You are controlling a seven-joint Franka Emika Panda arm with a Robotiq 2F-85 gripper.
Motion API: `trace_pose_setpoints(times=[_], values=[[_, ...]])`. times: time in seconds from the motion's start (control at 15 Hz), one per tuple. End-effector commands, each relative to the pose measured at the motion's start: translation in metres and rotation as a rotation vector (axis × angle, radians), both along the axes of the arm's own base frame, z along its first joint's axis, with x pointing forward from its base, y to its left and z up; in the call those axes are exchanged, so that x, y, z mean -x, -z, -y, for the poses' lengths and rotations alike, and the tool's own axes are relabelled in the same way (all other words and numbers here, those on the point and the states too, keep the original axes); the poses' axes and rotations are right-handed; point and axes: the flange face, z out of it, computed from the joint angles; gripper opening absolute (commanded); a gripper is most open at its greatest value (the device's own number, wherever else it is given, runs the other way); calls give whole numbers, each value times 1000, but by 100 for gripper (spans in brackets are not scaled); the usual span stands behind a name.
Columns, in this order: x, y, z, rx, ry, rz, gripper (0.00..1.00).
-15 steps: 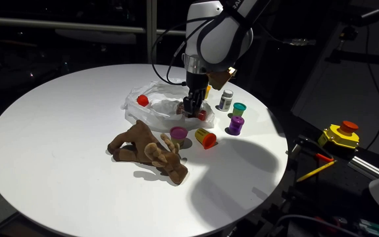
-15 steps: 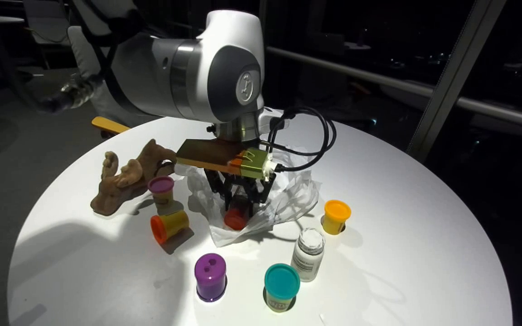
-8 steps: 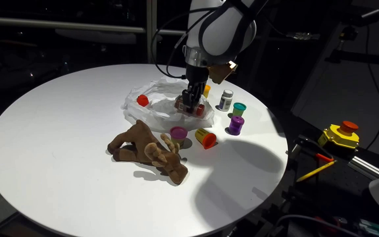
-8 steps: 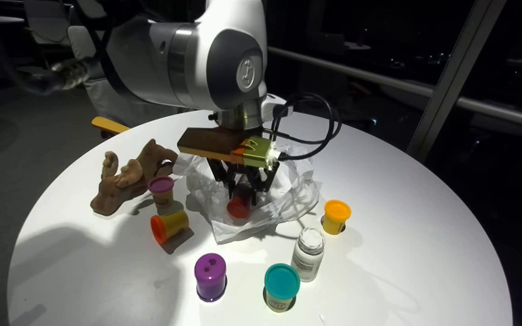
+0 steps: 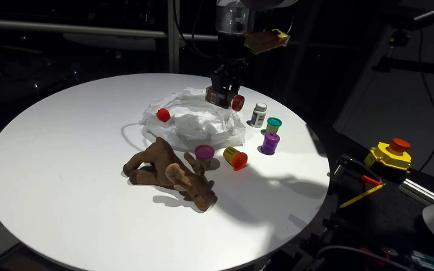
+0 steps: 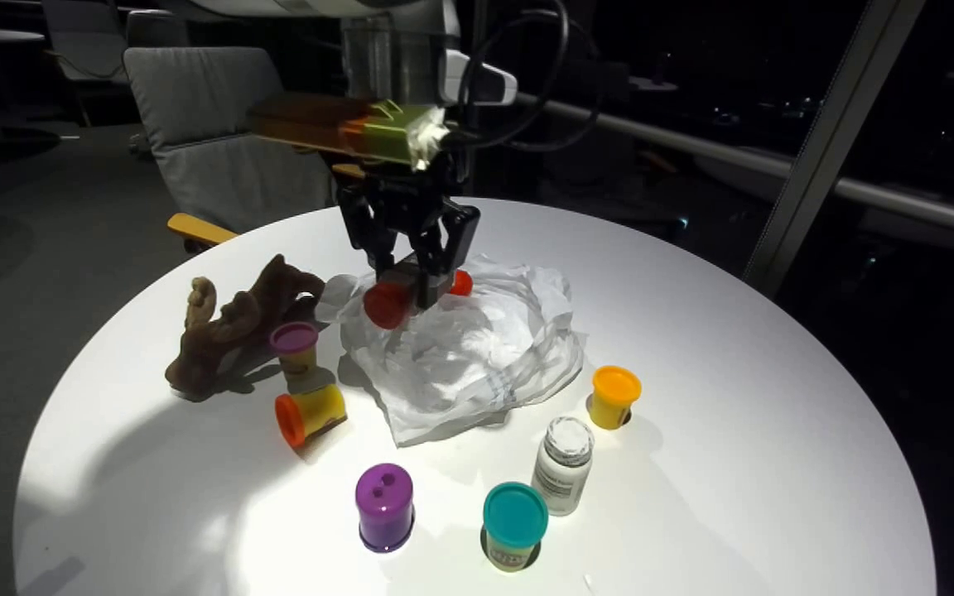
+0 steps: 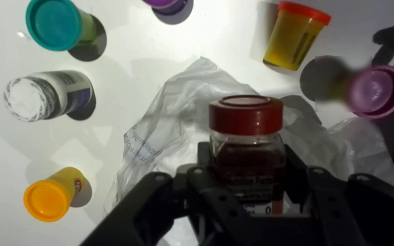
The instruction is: Remove the objects in the plastic and put them on the table
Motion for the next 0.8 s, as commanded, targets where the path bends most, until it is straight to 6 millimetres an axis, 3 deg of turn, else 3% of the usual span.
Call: trace_pose_setpoints(times=[0.0,0.4,0.73], values=[[34,-11,-42,2,86,-24,25],[101,41,-102,13,133,-93,25],[147,82,-121,29,122,-118,25]])
